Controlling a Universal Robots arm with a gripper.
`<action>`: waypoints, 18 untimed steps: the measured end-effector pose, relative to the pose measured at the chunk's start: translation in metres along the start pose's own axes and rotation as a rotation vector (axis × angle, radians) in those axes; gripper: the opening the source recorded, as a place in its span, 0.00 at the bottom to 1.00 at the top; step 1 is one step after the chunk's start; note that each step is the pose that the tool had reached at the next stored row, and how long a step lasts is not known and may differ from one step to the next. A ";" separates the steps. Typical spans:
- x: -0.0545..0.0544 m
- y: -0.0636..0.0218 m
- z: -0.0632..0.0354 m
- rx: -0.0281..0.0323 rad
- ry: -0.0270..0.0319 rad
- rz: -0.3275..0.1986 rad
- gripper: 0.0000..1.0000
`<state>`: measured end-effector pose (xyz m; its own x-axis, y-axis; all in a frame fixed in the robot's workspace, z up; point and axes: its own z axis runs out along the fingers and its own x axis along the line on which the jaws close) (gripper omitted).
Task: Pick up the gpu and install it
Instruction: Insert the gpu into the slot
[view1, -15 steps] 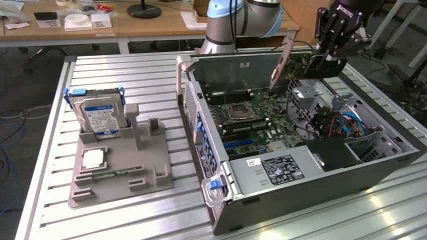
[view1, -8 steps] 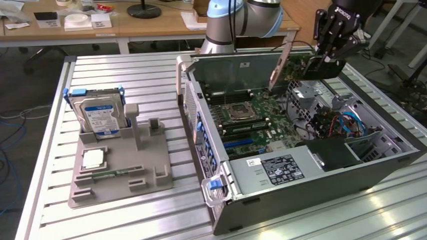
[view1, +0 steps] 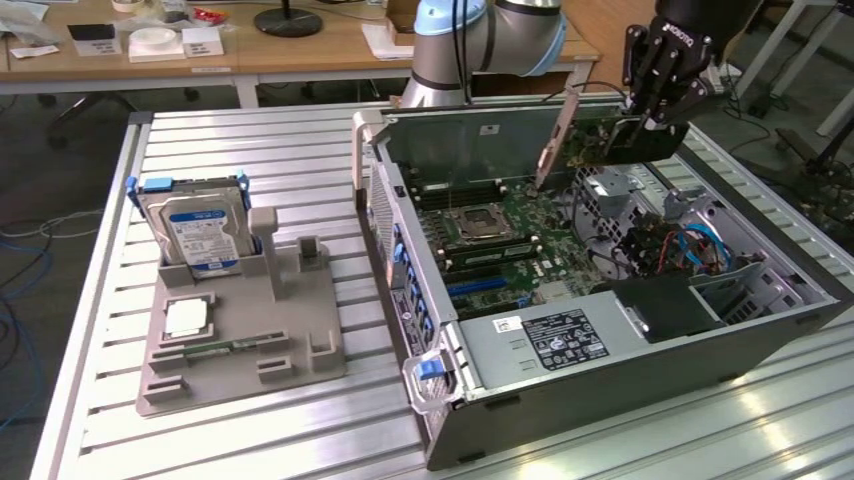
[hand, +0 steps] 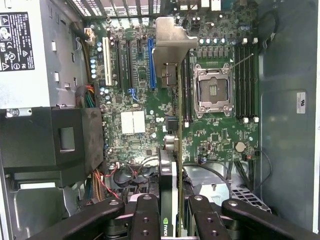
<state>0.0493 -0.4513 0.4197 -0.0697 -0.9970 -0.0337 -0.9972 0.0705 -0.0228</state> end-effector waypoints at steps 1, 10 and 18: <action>0.000 0.0000 0.0000 0.0000 0.0000 0.000 0.27; 0.000 0.0012 0.0002 0.0002 -0.0004 0.000 0.27; 0.001 0.0148 0.0007 0.0001 -0.0002 0.000 0.27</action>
<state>0.0345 -0.4513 0.4186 -0.0698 -0.9970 -0.0338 -0.9972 0.0706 -0.0230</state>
